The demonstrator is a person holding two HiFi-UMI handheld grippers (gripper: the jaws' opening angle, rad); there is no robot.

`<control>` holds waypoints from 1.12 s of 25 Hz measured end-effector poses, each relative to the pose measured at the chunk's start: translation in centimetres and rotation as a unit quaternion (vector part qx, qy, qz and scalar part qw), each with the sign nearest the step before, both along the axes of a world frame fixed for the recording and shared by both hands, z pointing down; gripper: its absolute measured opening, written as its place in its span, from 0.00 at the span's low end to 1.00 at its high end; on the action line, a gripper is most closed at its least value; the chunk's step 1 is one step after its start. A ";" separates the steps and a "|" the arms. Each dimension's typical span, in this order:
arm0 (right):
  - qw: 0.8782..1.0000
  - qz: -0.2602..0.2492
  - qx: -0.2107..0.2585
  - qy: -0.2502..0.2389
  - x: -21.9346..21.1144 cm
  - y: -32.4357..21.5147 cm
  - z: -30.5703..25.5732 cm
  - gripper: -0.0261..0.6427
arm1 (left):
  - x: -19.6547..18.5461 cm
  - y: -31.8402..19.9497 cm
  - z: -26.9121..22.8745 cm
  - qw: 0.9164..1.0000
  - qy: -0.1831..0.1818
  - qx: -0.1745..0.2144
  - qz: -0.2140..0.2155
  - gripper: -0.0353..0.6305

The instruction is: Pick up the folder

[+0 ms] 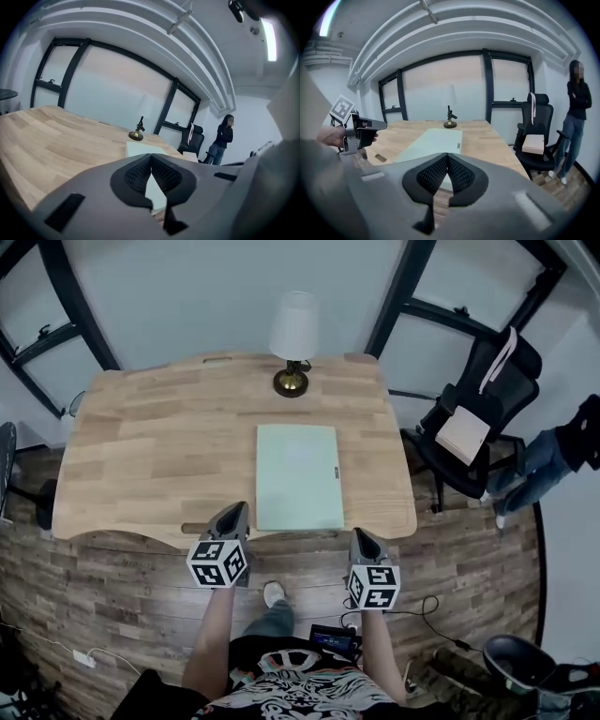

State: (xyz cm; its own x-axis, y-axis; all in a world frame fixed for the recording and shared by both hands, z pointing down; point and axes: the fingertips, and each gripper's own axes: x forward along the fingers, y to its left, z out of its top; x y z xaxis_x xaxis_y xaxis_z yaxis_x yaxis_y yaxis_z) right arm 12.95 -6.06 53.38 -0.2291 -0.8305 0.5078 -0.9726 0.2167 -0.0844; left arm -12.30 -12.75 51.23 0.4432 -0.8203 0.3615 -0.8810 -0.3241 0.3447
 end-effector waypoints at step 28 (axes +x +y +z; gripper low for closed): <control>0.999 0.032 -0.002 -0.015 1.9 -9.7 1.7 0.05 | 1.8 -9.6 4.0 0.999 -0.020 -0.030 0.003 0.06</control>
